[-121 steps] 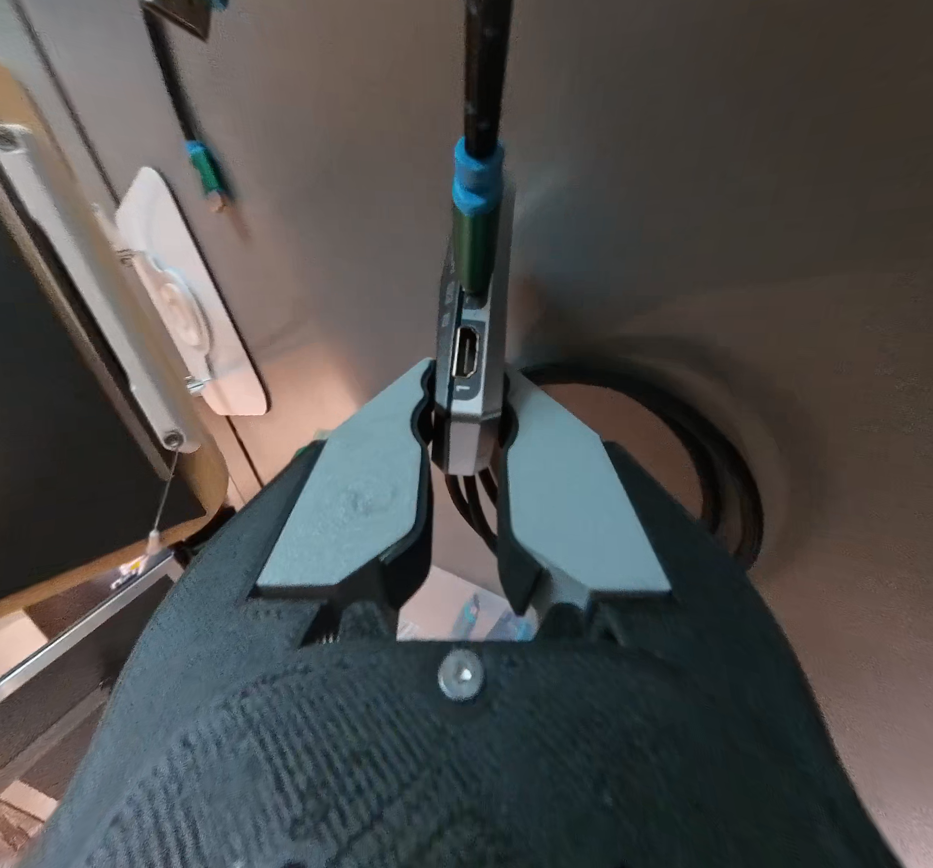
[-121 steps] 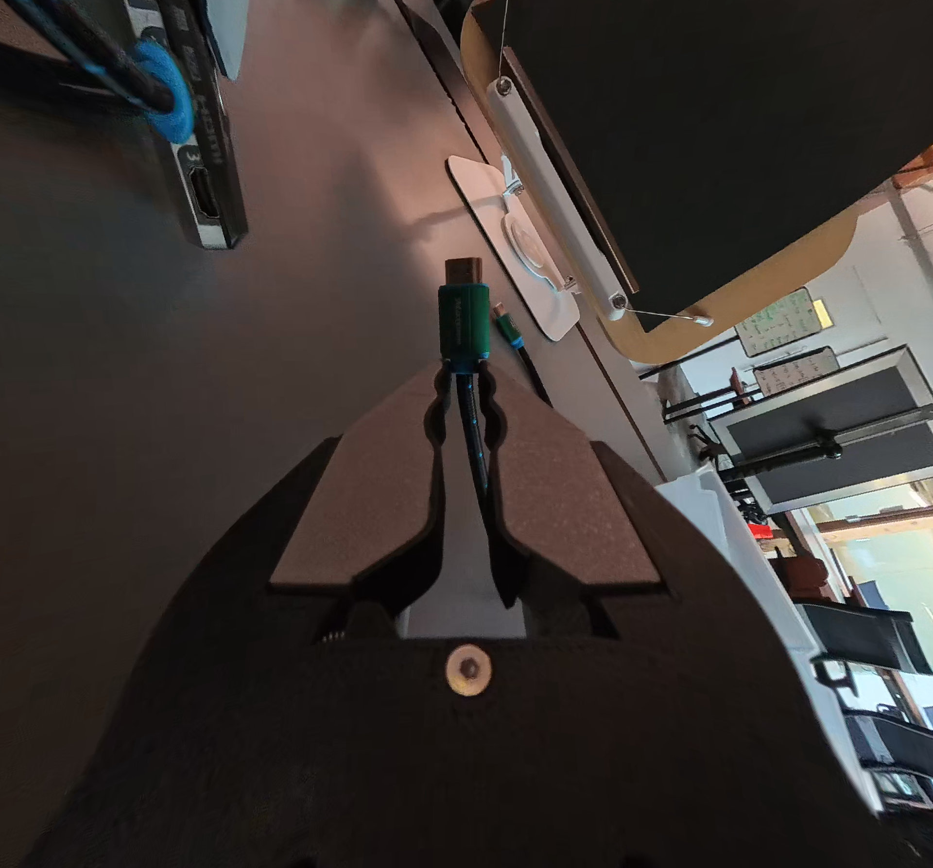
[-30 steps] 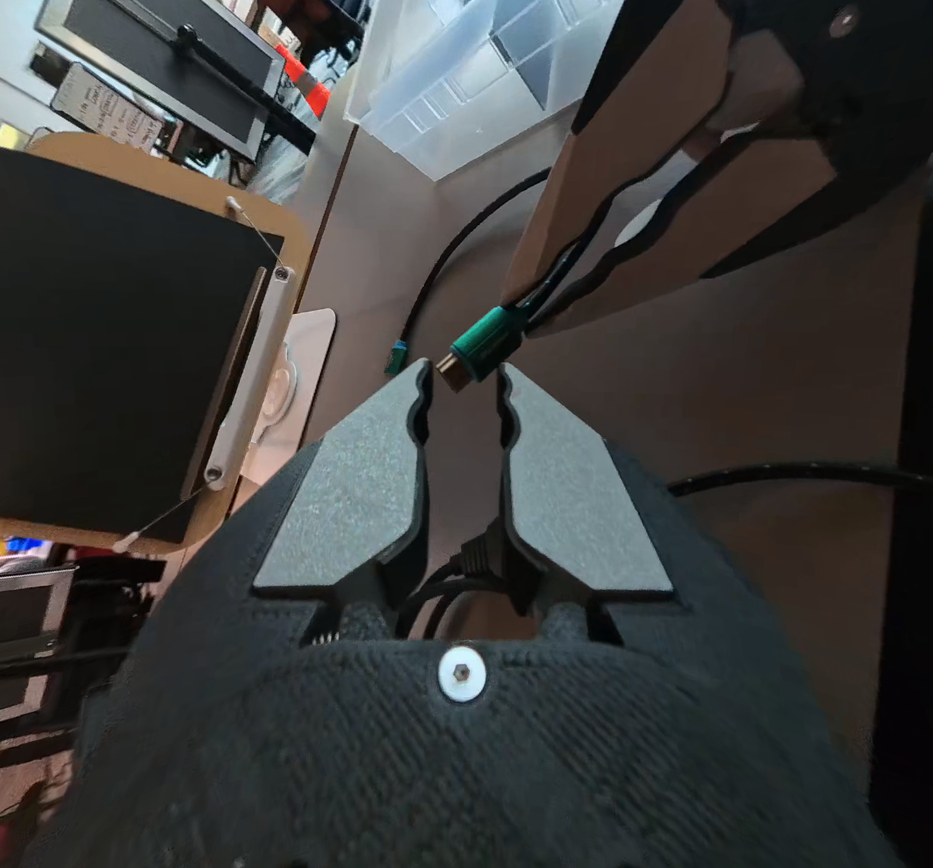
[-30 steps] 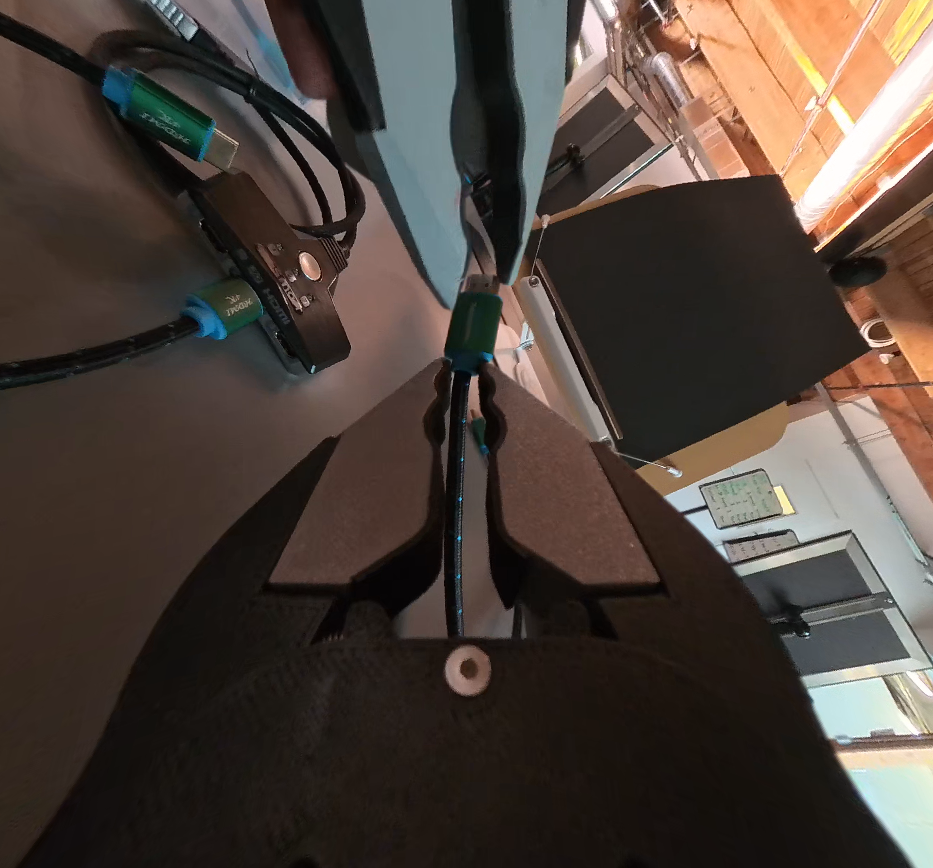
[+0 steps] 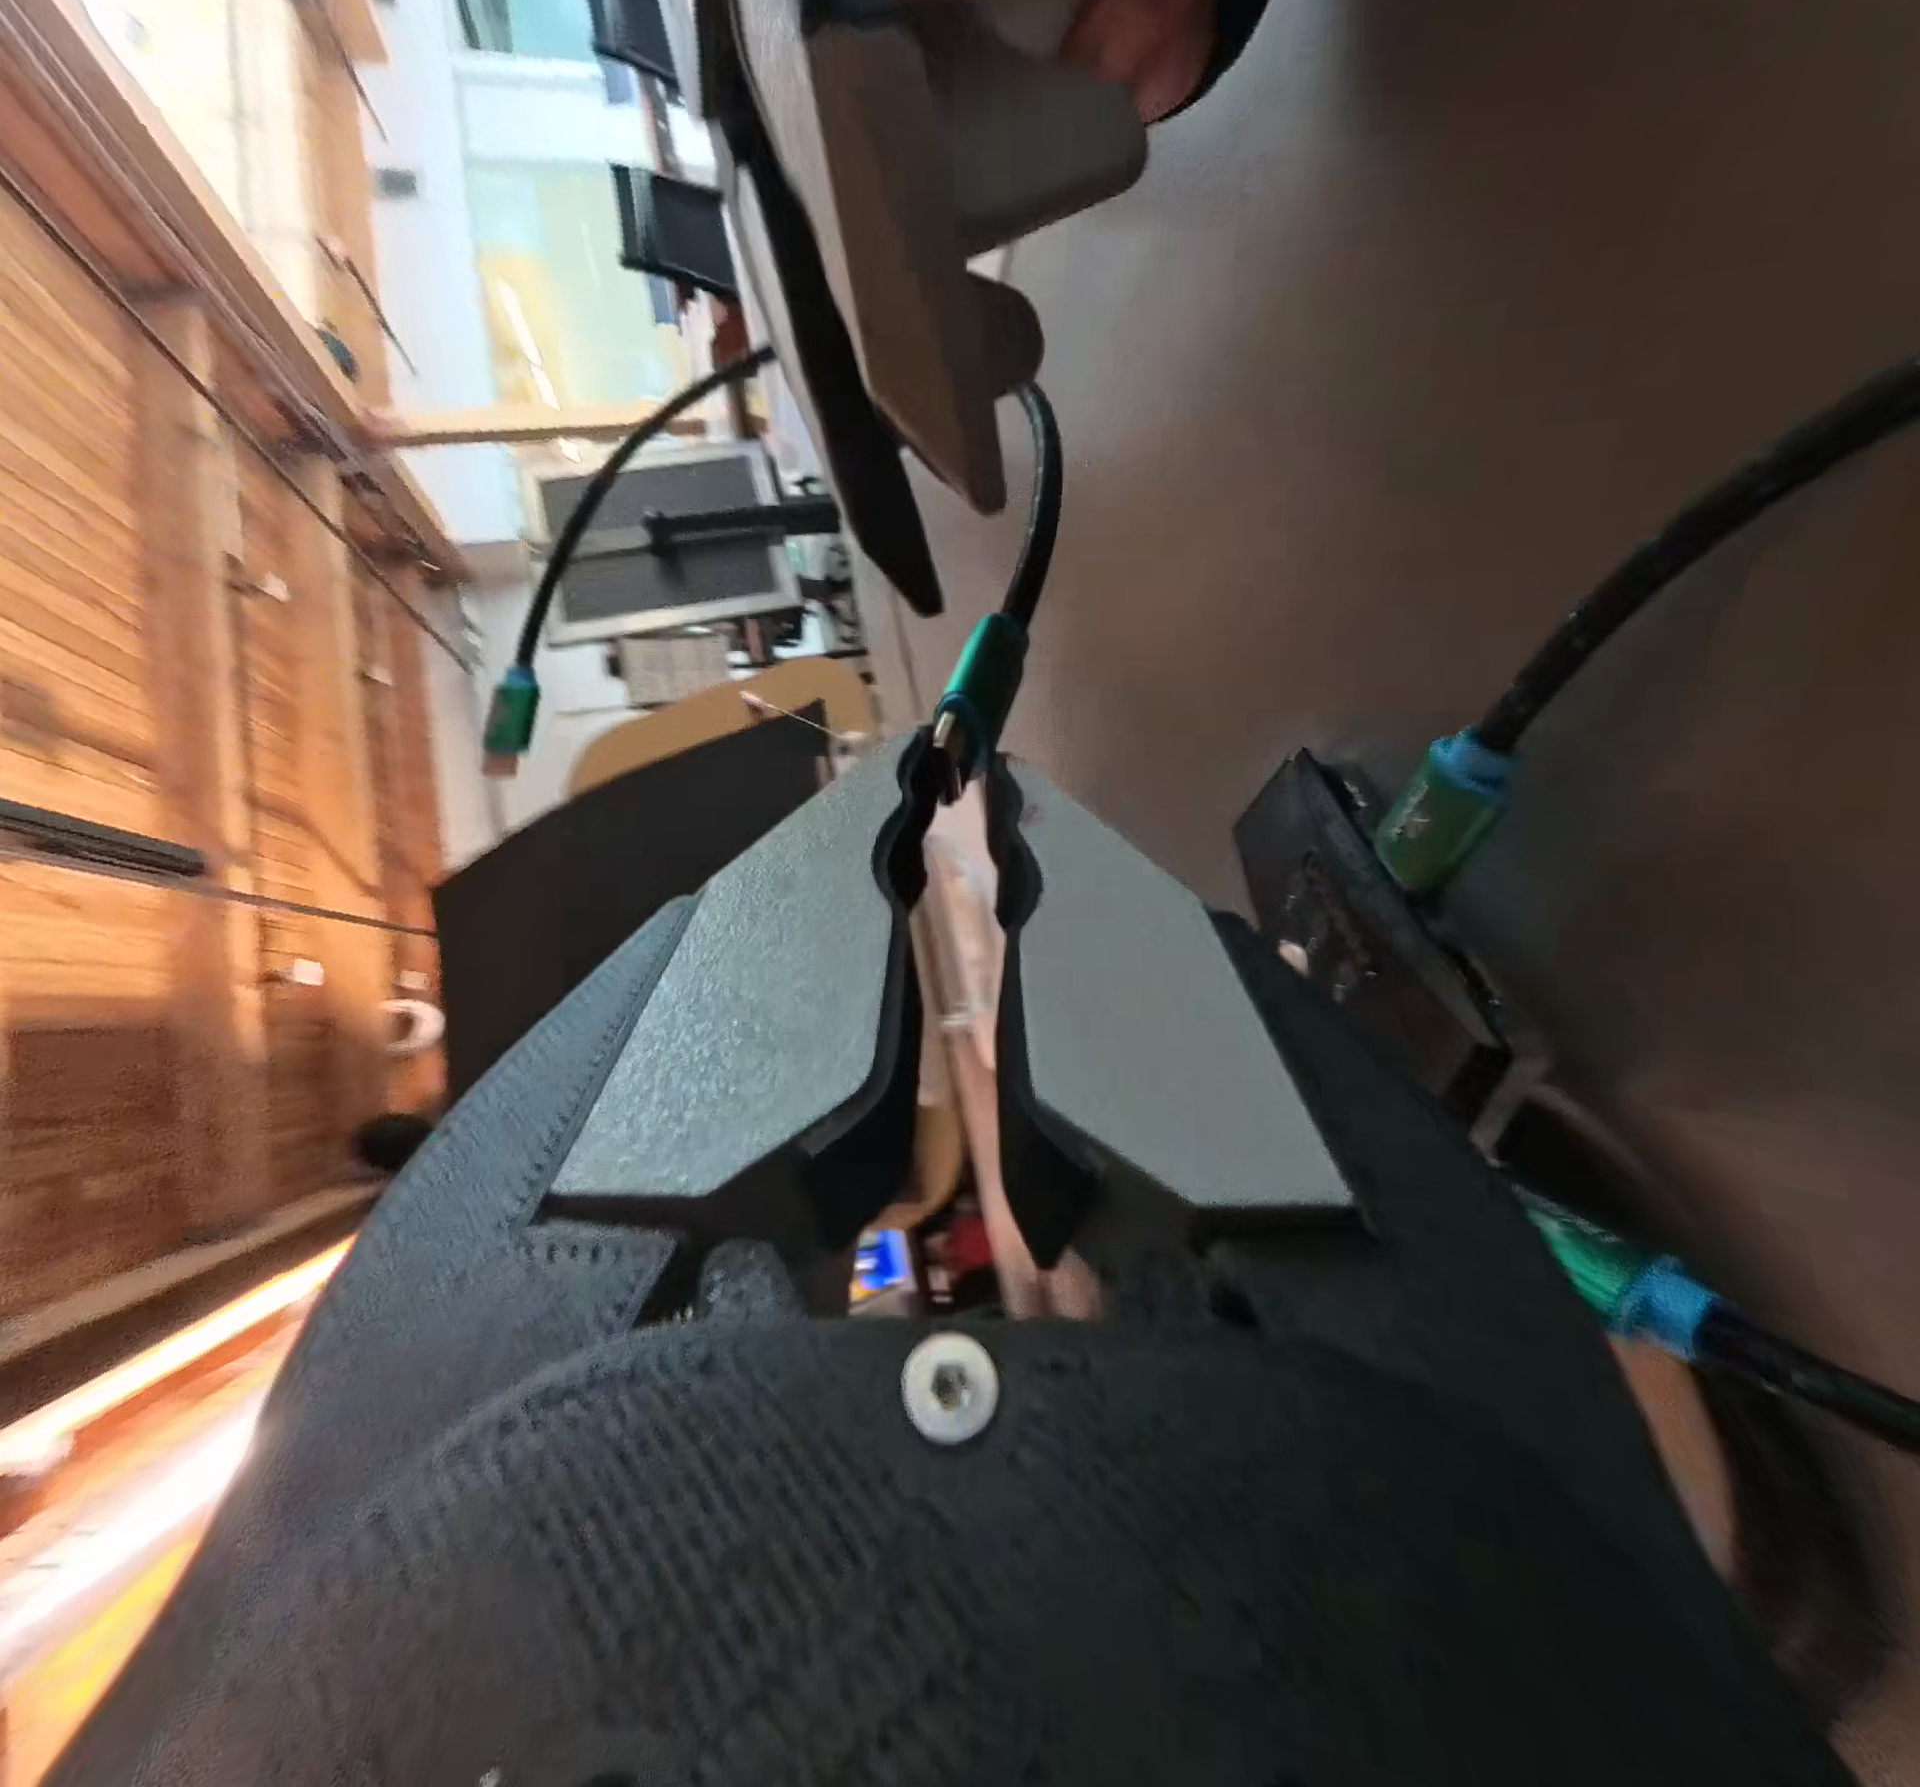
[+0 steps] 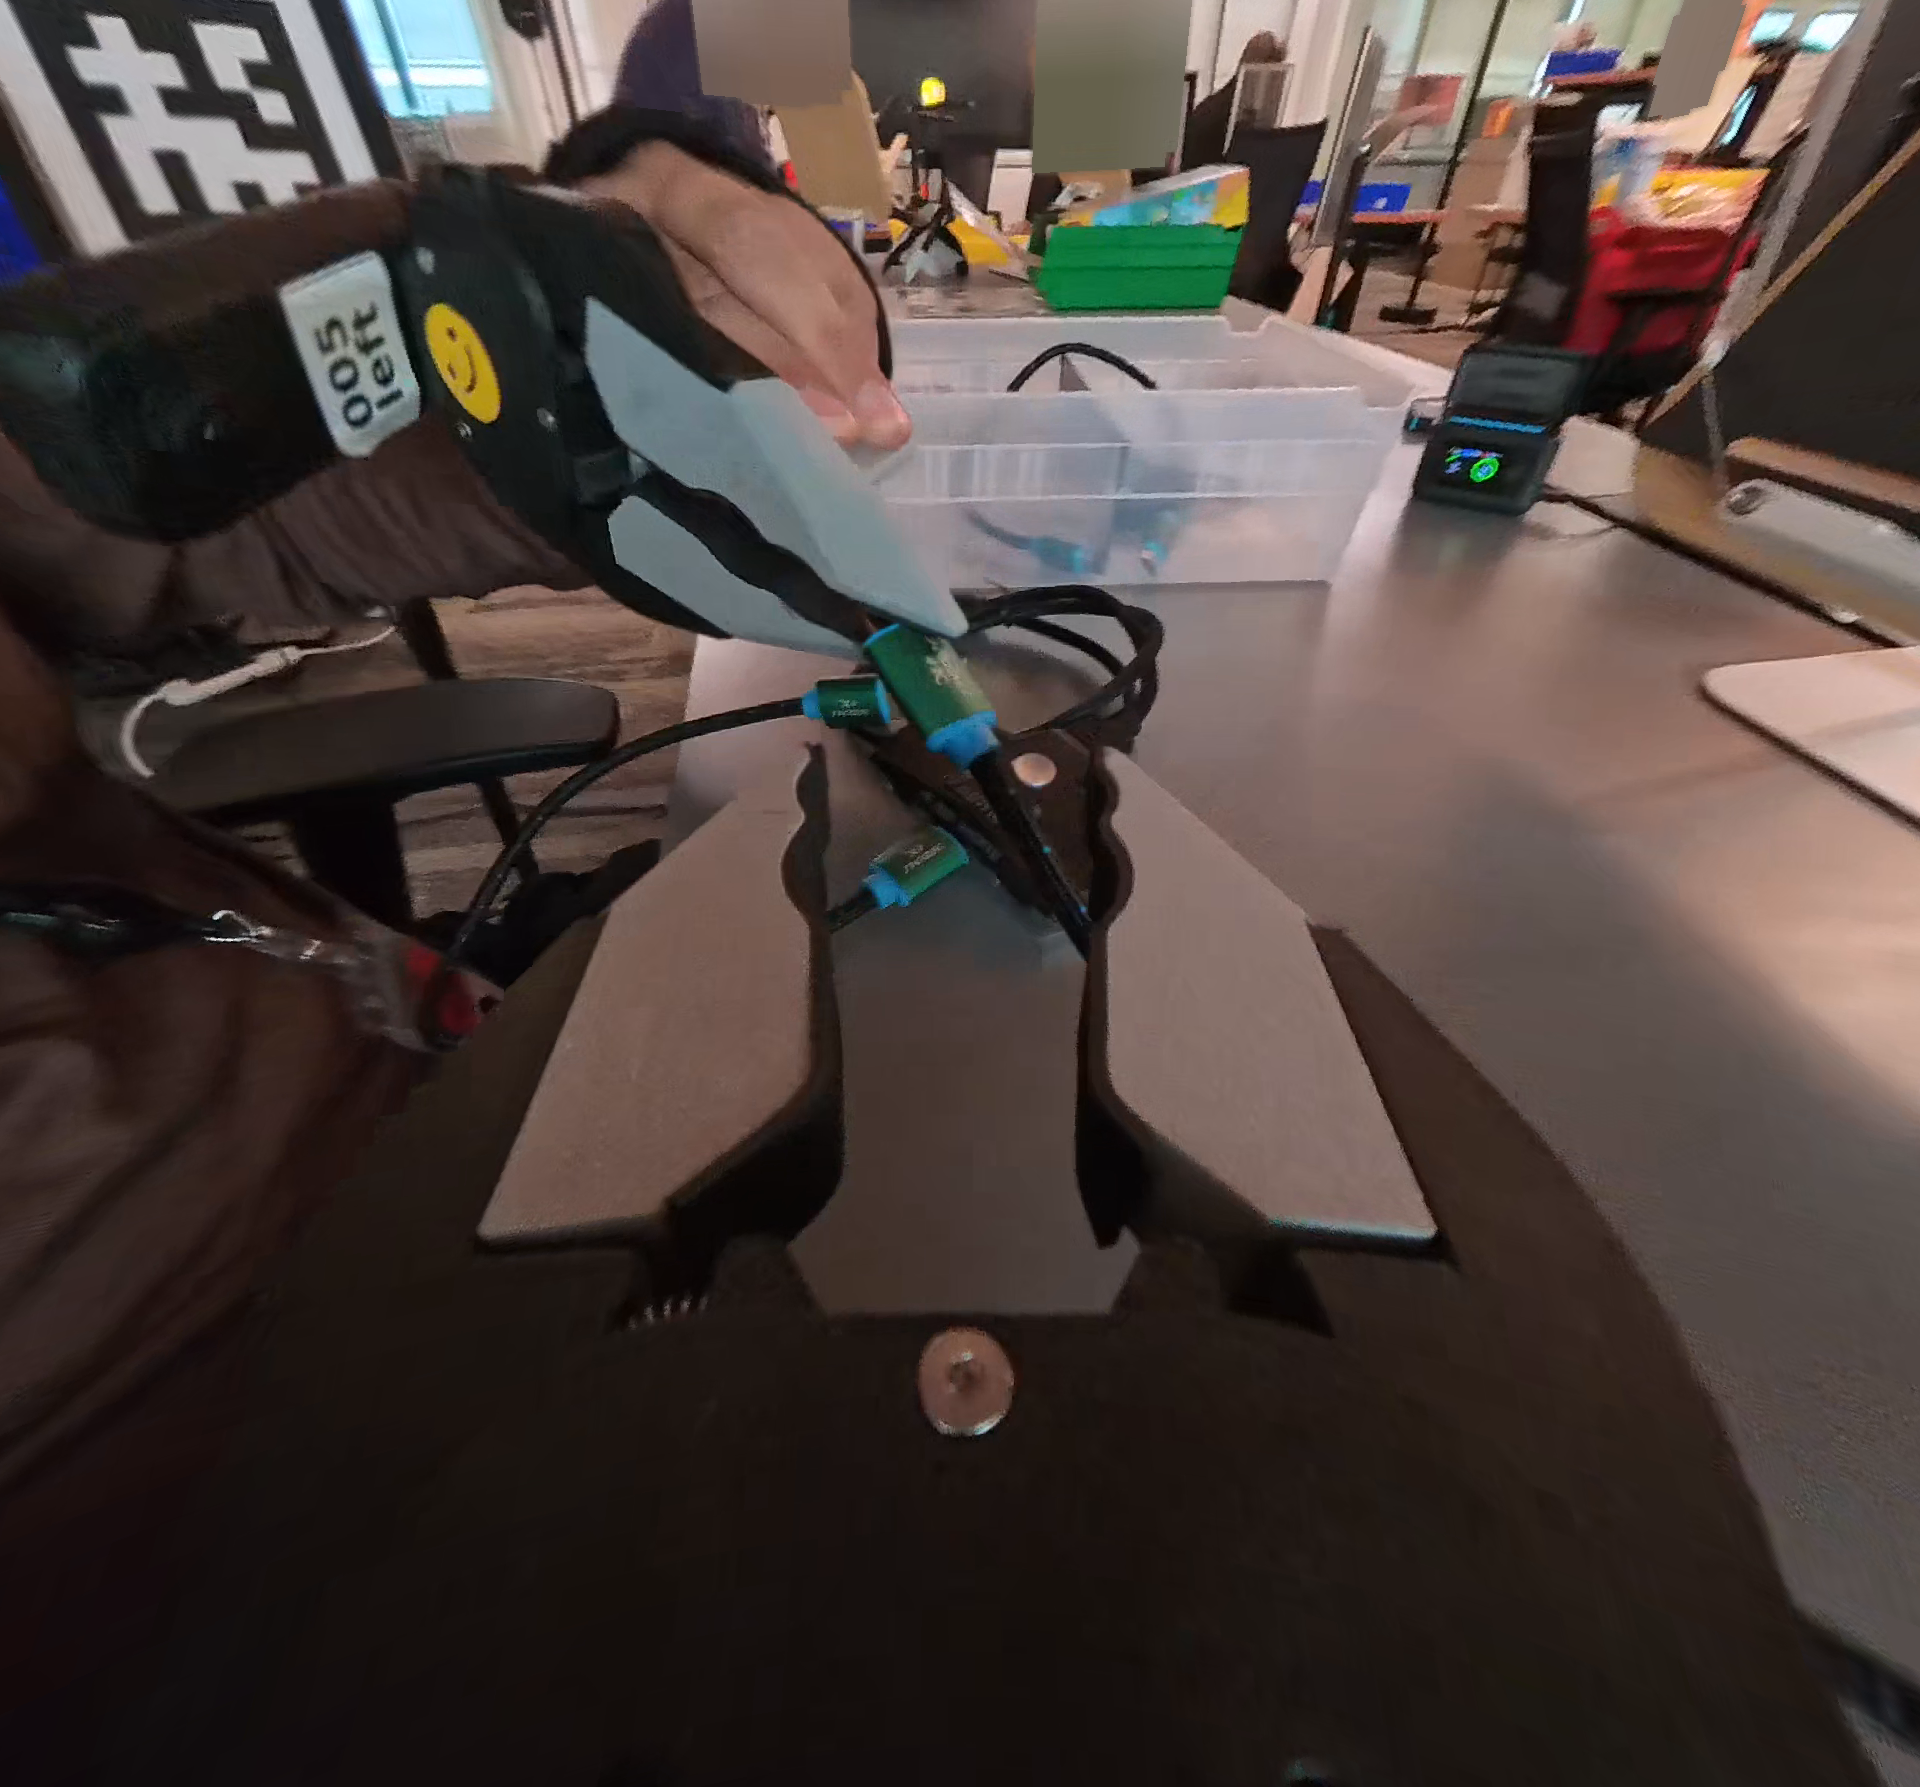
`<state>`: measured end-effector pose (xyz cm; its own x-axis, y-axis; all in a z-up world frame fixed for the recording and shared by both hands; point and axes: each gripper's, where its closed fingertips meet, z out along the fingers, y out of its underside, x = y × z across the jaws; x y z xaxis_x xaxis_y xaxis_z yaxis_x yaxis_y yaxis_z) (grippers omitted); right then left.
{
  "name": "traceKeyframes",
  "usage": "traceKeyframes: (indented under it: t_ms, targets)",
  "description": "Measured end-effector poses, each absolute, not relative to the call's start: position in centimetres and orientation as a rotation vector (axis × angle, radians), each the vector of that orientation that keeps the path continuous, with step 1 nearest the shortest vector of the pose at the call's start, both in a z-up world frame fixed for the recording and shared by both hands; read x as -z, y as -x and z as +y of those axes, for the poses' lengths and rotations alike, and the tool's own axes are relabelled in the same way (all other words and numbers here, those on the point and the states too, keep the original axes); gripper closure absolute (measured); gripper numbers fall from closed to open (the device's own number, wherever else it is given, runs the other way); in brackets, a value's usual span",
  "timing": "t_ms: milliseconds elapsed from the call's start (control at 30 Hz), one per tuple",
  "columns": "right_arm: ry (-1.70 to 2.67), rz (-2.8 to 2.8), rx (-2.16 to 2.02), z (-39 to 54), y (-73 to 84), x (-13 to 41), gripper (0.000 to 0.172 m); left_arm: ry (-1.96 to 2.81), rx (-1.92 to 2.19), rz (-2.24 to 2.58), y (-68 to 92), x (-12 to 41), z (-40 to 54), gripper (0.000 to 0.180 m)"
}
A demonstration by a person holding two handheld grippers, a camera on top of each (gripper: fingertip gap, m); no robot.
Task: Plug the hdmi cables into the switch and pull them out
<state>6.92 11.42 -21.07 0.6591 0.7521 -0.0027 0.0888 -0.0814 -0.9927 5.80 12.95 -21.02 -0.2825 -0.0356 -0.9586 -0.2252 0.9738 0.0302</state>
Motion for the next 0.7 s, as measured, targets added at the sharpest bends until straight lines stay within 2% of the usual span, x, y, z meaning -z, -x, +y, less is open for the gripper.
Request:
traceKeyframes:
  t_ms: [133,233,467,600,700]
  targets:
    - [1.608,-0.744,-0.723,11.2,-5.8,21.7,0.124,0.051,-0.297,1.81,-6.1,20.7,11.7,0.173]
    - [1.621,-0.754,-0.716,11.2,-5.8,21.9,0.15,-0.033,-0.361,1.756,-6.3,20.4,11.1,0.173]
    - [1.505,-0.771,-0.803,9.6,-5.3,20.0,0.152,-0.187,-0.456,1.59,-5.9,19.2,10.2,0.174]
    - [1.485,-0.8,-0.747,9.4,-5.2,19.9,0.161,-0.195,-0.445,1.546,-5.4,19.1,10.0,0.175]
    - [1.447,-0.823,-0.704,9.1,-4.8,19.9,0.152,-0.163,-0.406,1.535,-5.2,19.1,10.2,0.174]
